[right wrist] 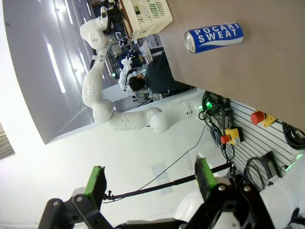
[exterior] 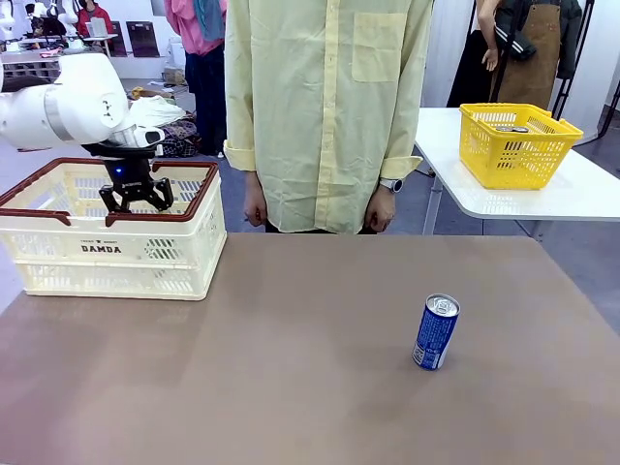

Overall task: Place the drinks into the Shopping basket.
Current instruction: Pick up one drink and place it into the Shopping basket.

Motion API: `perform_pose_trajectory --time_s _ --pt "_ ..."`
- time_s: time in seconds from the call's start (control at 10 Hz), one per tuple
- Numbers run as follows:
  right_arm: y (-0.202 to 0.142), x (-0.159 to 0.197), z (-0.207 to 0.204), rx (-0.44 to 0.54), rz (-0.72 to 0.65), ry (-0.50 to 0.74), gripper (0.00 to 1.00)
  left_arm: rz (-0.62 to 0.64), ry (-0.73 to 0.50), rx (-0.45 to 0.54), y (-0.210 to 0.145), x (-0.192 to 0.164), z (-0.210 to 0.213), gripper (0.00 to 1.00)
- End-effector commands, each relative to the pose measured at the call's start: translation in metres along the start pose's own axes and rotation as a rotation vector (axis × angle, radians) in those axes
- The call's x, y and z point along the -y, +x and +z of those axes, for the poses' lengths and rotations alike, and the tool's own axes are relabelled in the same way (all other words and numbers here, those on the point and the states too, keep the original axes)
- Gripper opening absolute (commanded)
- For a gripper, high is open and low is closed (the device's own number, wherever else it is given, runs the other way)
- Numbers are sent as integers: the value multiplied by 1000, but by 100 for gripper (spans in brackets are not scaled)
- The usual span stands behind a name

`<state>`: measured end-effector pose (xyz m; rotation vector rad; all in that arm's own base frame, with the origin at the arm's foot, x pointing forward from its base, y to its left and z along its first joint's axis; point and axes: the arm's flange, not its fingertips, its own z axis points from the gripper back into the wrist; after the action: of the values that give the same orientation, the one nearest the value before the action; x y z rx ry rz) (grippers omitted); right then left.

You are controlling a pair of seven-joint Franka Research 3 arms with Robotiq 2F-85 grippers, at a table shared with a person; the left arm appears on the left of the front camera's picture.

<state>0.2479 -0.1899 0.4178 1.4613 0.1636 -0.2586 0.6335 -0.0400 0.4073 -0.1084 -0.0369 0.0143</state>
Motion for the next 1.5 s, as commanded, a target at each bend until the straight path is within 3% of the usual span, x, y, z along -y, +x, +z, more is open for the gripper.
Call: perform_pose_trajectory --time_s 0.0,0.5,0.8,1.0,1.1,1.3,1.4 --pt "-2 -4 0 -8 -14 2 100 23 31 3 2 0 5 100" --pt "-2 -4 0 -8 -14 2 100 5 -54 66 -5 -13 36 100" --pt "-2 -4 0 -8 -14 2 100 -119 -291 162 -41 -49 121 100" --pt "-2 -4 0 -8 -14 2 100 -267 -505 140 -79 -75 166 100" --pt "-2 -4 0 -8 -14 2 100 -417 -657 39 -101 -97 175 100" --pt "-2 -4 0 -8 -14 2 100 -373 -975 157 -127 -154 164 100" --pt "-2 -4 0 -8 -14 2 100 -267 -1081 198 -135 -187 147 100"
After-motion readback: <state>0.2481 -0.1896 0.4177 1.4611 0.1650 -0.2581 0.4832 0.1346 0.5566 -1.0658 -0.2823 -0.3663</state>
